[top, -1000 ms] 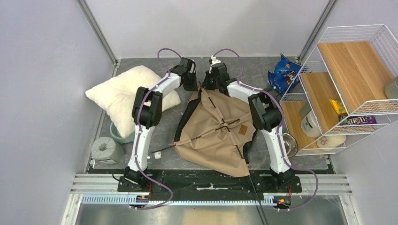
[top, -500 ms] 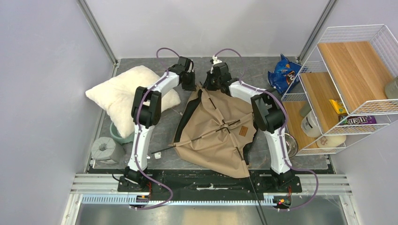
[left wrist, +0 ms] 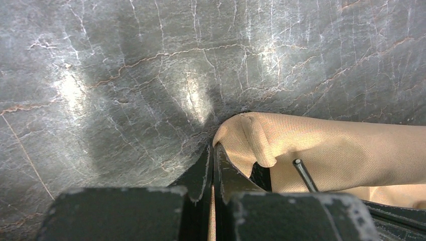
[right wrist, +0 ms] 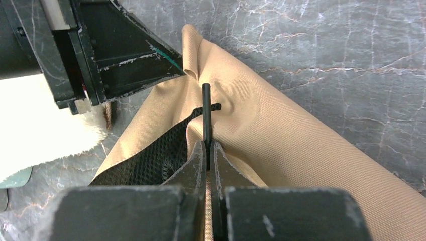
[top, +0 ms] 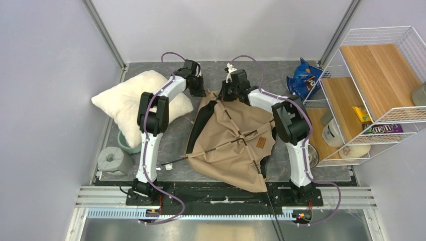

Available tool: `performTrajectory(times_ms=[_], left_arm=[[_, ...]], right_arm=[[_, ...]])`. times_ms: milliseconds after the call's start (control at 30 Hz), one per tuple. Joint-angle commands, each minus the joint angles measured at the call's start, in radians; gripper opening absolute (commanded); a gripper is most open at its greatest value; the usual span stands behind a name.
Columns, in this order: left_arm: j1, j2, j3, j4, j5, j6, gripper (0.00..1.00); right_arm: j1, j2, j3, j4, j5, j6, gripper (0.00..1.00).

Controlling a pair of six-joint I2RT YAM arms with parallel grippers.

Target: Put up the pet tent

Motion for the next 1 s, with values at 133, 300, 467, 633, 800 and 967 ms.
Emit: performTrajectory(times_ms=[133,300,467,633,800,967], left_arm=[[0.013,-0.059,-0.003,0.042,0.033,-0.005,0.02],[0.012,-0.058,-0.012,0.044,0.045,-0.006,0.02],[0.013,-0.059,-0.021,0.044,0.048,-0.006,0.02],[0.012,-0.059,-0.024,0.043,0.044,-0.006,0.02],[0.013,-0.055,-0.028,0.044,0.051,-0.005,0.02],[0.012,-0.054,-0.032,0.044,0.054,0.000,0.02]], right_arm=[[0.022,0.012,0.054,-0.078,-0.090,-0.077,0.00],[0.030,0.050,0.116,-0.113,-0.053,-0.075,0.00],[0.030,0.073,0.154,-0.119,-0.023,-0.057,0.00],[0.030,0.080,0.154,-0.109,0.017,-0.033,0.00],[0.029,0.081,0.141,-0.069,0.003,-0.015,0.00],[0.030,0.090,0.147,-0.041,-0.005,0.001,0.00]])
